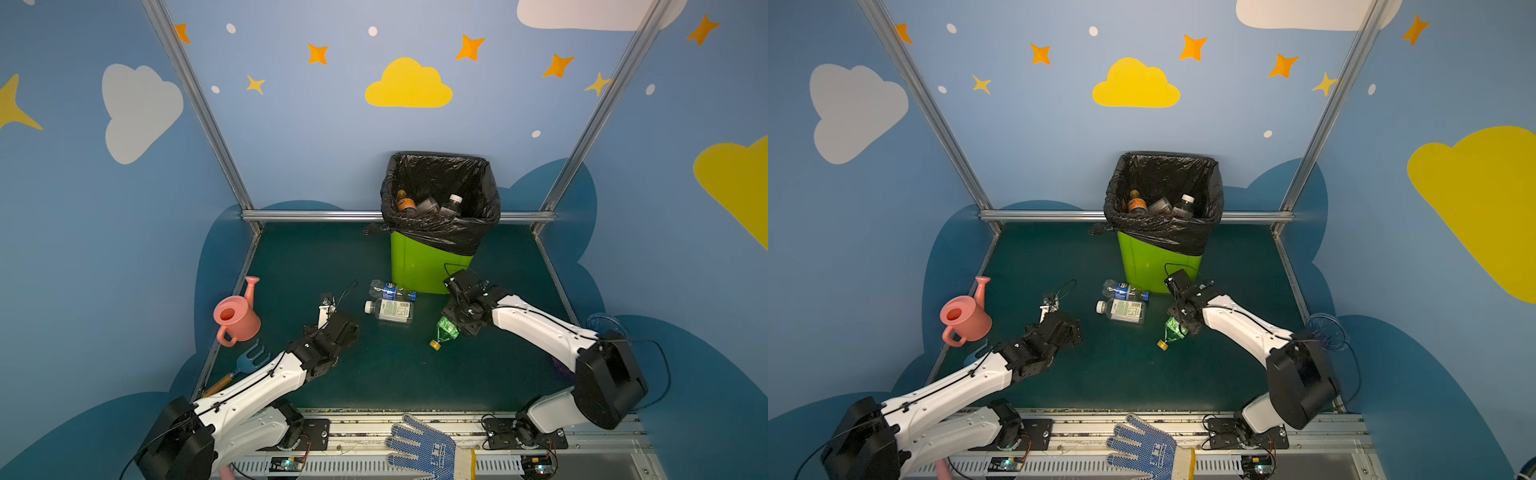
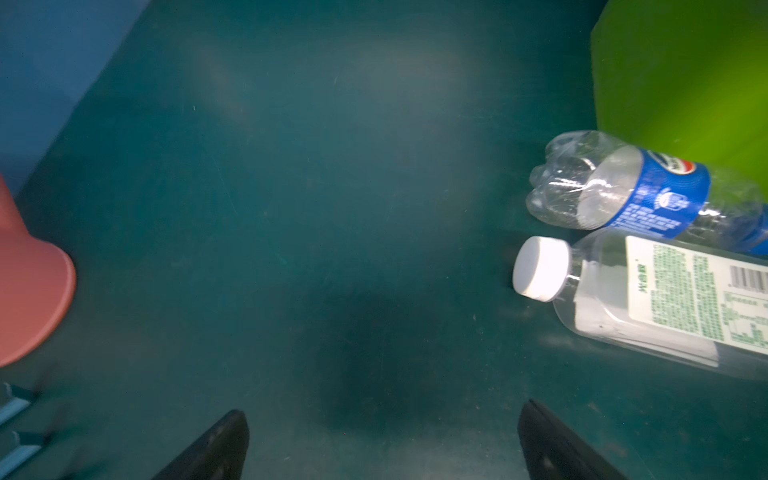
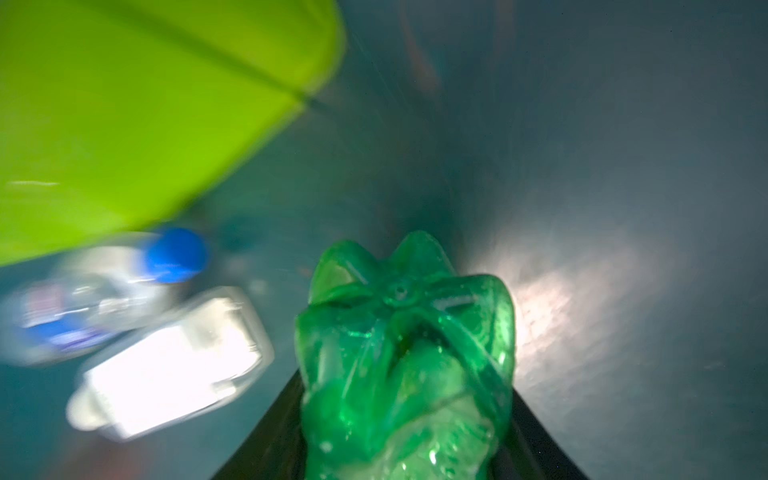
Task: Throw the plastic bottles in the bin
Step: 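Lift the green soda bottle over the bin with the right gripper and release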
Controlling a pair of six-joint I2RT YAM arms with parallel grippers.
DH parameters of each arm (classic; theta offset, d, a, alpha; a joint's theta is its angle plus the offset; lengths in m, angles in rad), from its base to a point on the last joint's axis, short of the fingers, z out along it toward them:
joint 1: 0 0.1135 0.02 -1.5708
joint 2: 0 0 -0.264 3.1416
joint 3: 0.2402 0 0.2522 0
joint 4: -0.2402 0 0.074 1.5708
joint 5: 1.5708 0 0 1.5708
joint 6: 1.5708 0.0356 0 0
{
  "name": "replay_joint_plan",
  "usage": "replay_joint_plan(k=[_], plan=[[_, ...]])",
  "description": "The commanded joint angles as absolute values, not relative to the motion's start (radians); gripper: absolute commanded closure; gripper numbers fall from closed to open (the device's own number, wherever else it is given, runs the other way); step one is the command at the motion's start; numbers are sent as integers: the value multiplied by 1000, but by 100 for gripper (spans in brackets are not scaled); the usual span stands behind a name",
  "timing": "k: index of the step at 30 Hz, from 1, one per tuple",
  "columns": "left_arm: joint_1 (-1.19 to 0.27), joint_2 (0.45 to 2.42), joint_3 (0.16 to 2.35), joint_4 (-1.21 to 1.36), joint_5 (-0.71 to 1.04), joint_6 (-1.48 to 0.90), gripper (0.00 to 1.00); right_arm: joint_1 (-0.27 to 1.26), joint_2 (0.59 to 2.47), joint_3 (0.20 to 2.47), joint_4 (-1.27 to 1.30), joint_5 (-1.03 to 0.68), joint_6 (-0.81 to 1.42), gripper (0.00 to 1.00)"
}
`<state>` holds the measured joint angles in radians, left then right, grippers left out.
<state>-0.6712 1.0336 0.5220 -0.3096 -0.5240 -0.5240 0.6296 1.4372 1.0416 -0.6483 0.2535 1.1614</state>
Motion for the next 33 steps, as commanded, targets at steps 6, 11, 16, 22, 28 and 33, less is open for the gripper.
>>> replay_joint_plan(k=[6, 11, 16, 22, 28, 33], plan=[[-607, 1039, 495, -238, -436, -593, 0, 425, 966, 1205, -625, 533, 676, 55], [-564, 1102, 527, -216, -386, -599, 0, 232, 893, 1494, -412, 382, 352, 53], [-553, 1164, 580, -218, -349, -627, 0, 179, 1092, 1861, -378, 164, 282, 50], [-555, 1193, 607, -218, -292, -677, 0, 204, 1513, 2059, -377, -252, 468, 54], [-555, 1151, 621, -272, -304, -689, 0, 286, 1918, 2606, -793, -267, 345, 20], [-555, 1048, 582, -232, -297, -720, 0, 281, 1722, 2552, -530, -185, 347, 6]])
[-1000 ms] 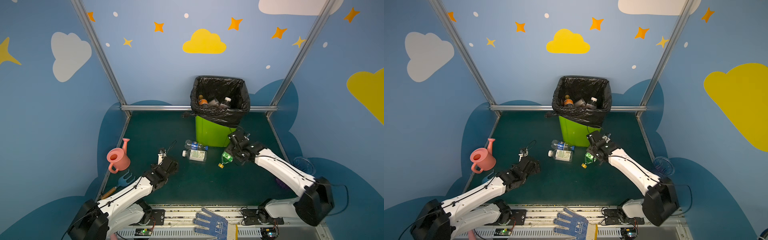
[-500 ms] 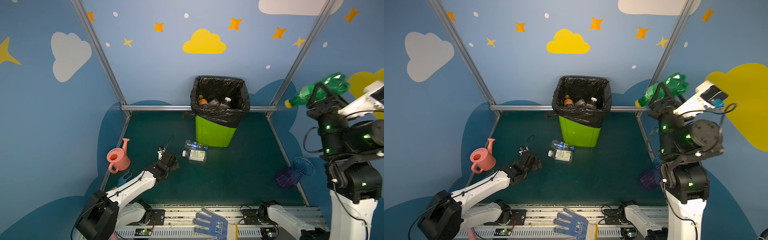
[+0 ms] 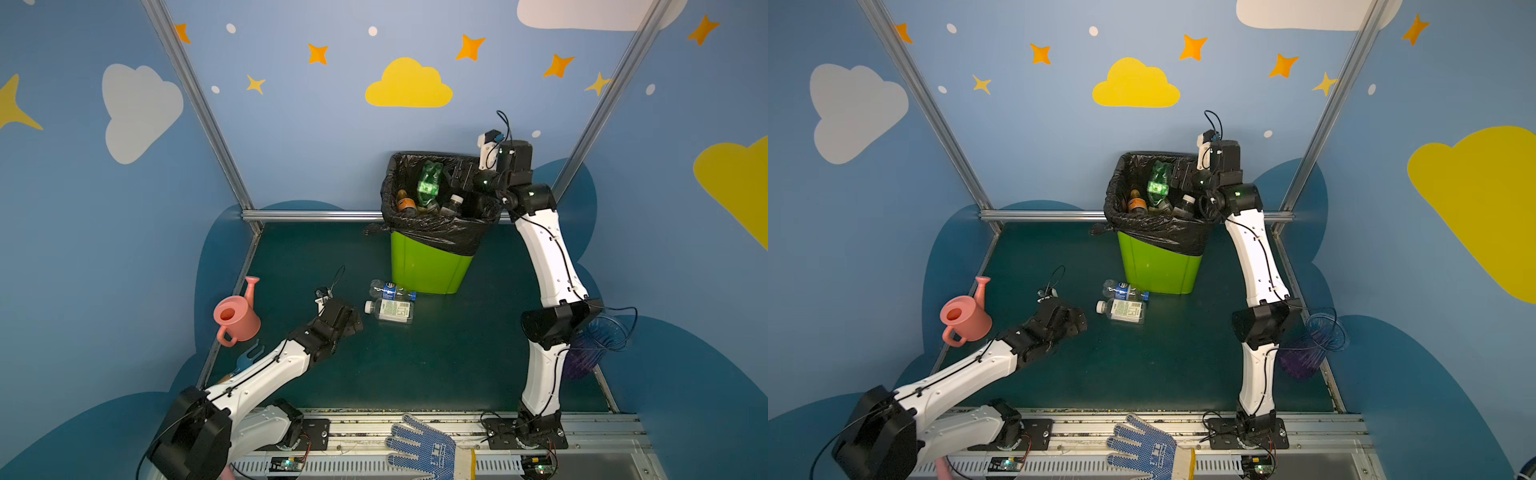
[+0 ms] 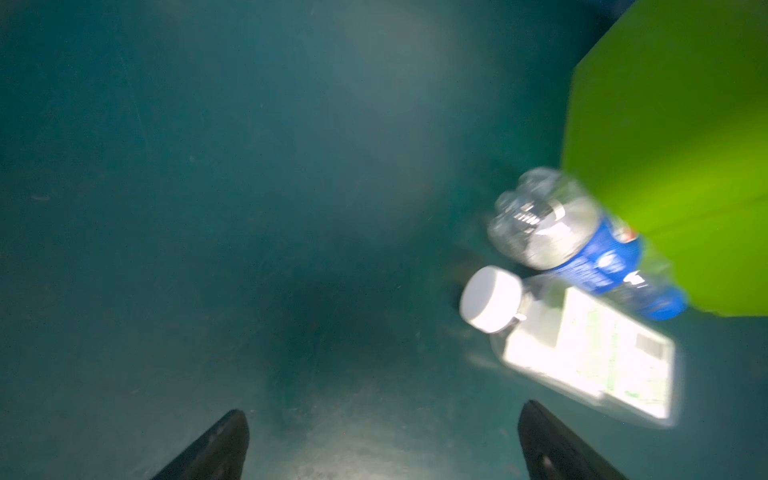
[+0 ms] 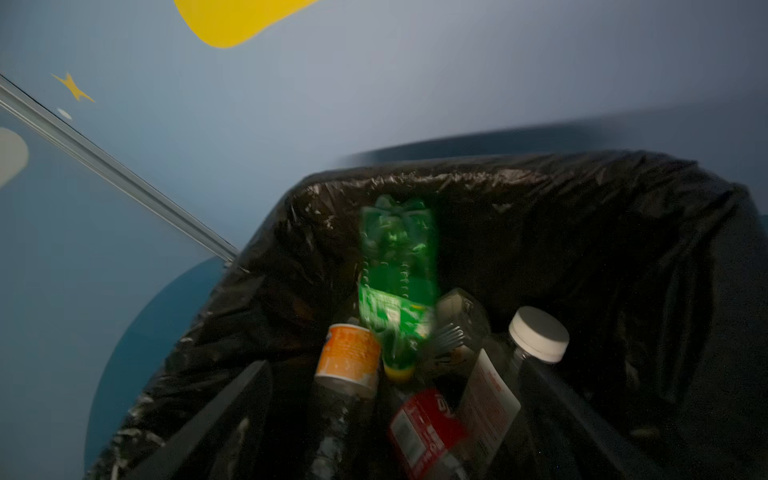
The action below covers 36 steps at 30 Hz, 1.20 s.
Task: Throw the plastic bottles in the bin
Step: 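Lift the green soda bottle over the bin with the right gripper and release, then lower the left gripper to the white-cap clear bottle while the right arm draws back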
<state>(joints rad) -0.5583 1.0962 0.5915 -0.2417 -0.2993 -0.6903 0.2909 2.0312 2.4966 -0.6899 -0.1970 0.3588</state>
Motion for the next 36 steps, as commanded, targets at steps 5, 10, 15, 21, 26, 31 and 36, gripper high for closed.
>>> replay_joint_plan(k=[5, 10, 15, 21, 26, 31, 36], plan=[[-555, 1005, 560, -176, -253, -779, 0, 257, 1555, 2350, -486, -180, 344, 4], [-554, 1034, 579, -168, -214, -858, 0, 183, 1394, 2039, -392, -172, 388, 3], [-554, 1117, 616, -153, -165, -932, 0, 57, 1283, 1775, -331, -216, 475, 3], [-555, 1253, 694, -153, -88, -977, 0, -100, 1178, 1453, -286, -274, 565, 3], [-586, 1398, 877, -342, -150, -961, 0, -212, 1101, 1155, -270, -294, 640, 3], [-651, 1536, 1031, -427, -203, -945, 0, -281, 1044, 911, -221, -335, 673, 3], [-691, 1668, 1152, -508, -183, -976, 0, -319, 1018, 764, -227, -367, 681, 3]])
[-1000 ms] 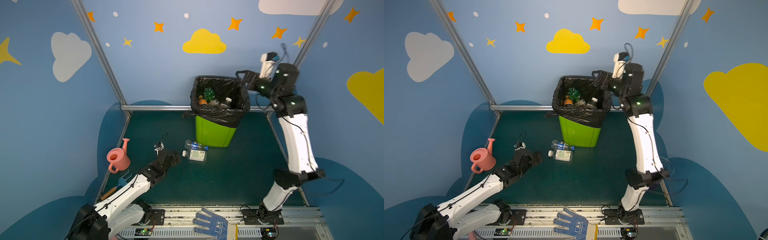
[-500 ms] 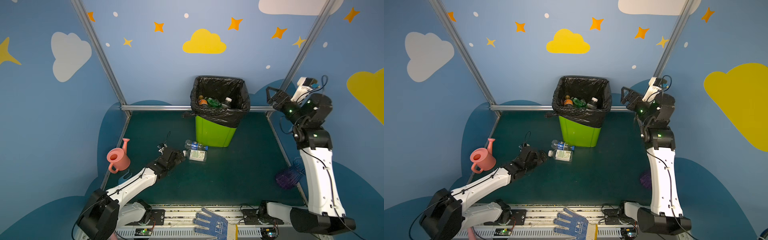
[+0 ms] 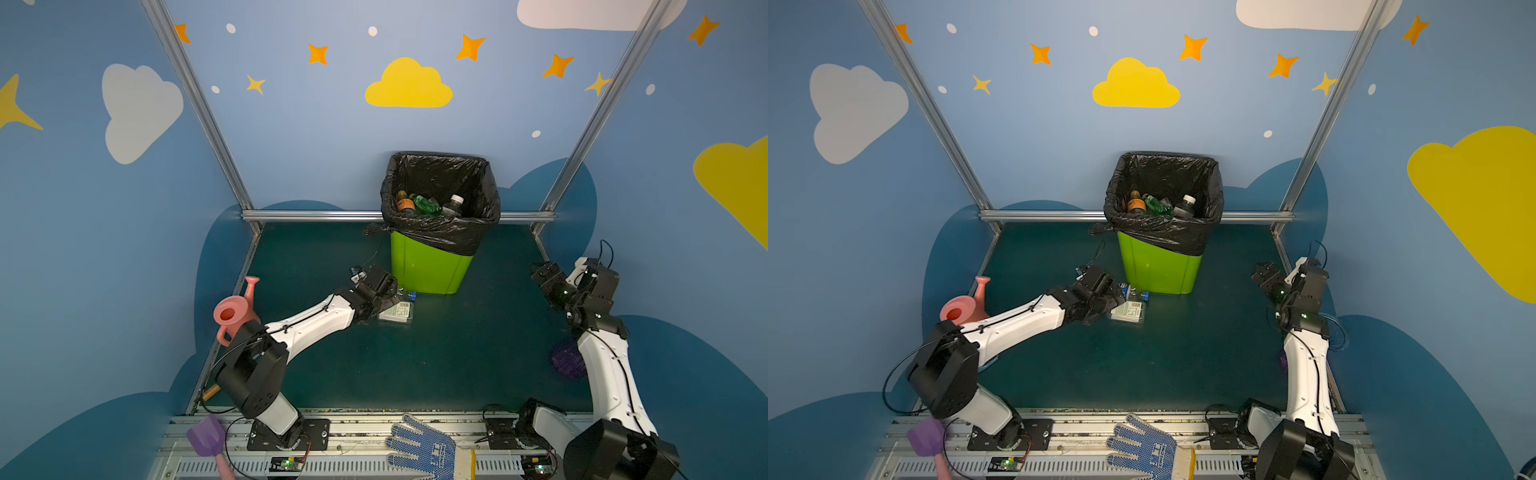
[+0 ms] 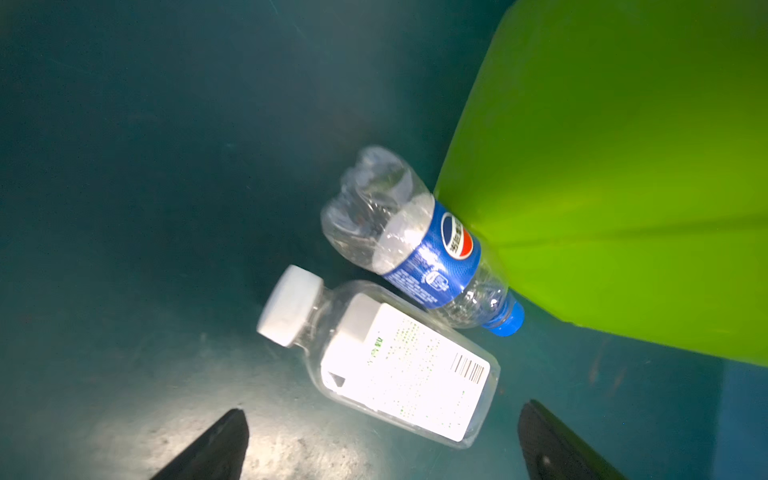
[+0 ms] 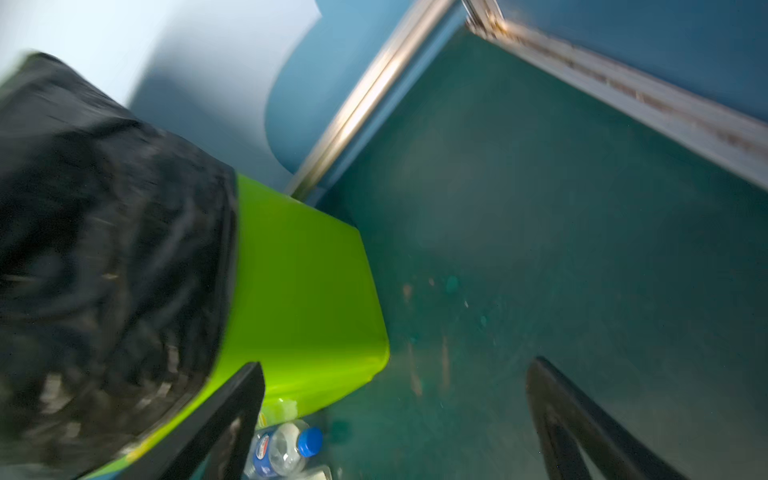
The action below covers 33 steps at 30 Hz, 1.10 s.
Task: Throw the plastic bottles in the bin
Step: 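Lower the left gripper to the white-cap clear bottle while the right arm draws back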
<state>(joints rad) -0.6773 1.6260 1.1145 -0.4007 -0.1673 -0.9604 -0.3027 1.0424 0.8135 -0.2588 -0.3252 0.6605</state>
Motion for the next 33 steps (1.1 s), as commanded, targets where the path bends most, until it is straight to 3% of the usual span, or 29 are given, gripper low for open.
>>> replay_joint_plan(k=[1, 8, 33], plan=[[-696, 1687, 1165, -513, -183, -990, 0, -326, 1012, 737, -225, -368, 688, 3], [-704, 1749, 1204, -522, -172, -1147, 0, -365, 990, 612, -188, -377, 717, 3], [-700, 1959, 1313, -602, -106, -1487, 2, -508, 1067, 565, -186, -481, 698, 3]])
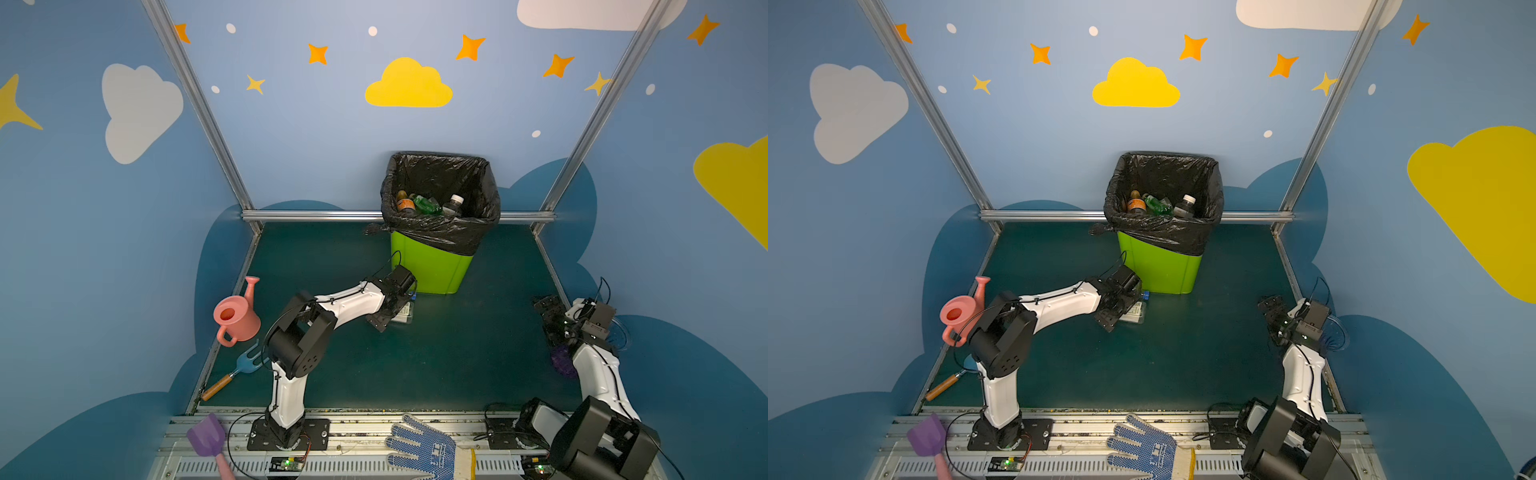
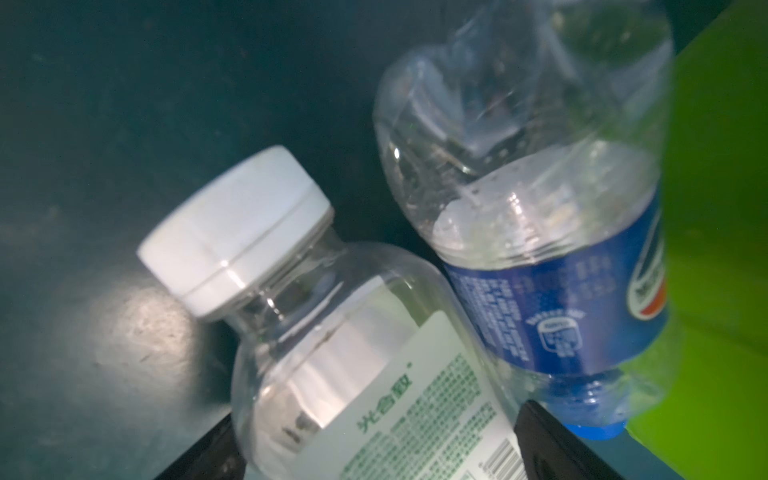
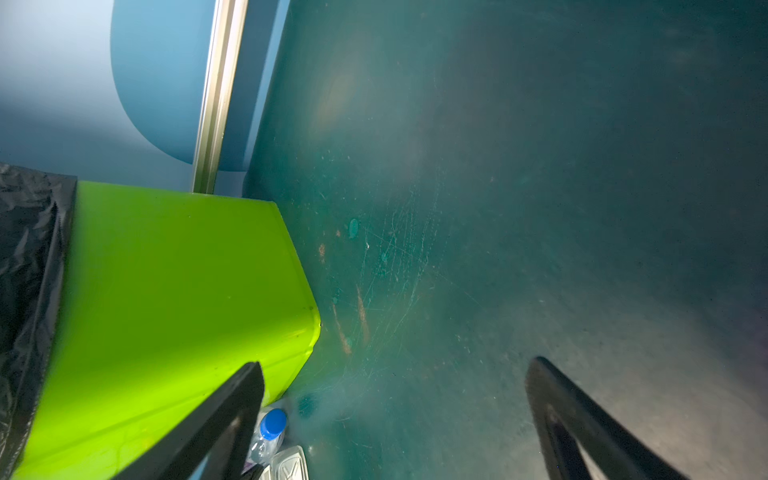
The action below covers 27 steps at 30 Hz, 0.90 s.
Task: Throw the plastic bottles in the bin
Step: 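Lower the left gripper to the white-cap clear bottle while the right arm draws back, then close the left gripper on the white-cap clear bottle's neck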
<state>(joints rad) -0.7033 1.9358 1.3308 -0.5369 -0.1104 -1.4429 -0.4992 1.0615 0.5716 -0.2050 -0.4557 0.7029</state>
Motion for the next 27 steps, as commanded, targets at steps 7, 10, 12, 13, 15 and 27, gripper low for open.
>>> replay_joint_plan(k=[7, 10, 12, 13, 15, 27], plan=[[-676, 1930, 1219, -569, -87, -1526, 2, -517, 1077, 565, -186, -490, 696, 3], [-661, 1907, 1183, -581, -91, -1526, 2, -521, 1078, 563, -187, -488, 696, 3], [-647, 1881, 1142, -577, -91, -1527, 2, -522, 1080, 563, -188, -487, 696, 3], [-638, 1865, 1116, -576, -92, -1528, 2, -523, 1081, 560, -190, -487, 696, 3], [-622, 1833, 1068, -573, -92, -1529, 2, -526, 1081, 560, -192, -487, 696, 3], [-543, 1631, 905, -617, -139, -1484, 1, -530, 1097, 558, -197, -485, 701, 3]])
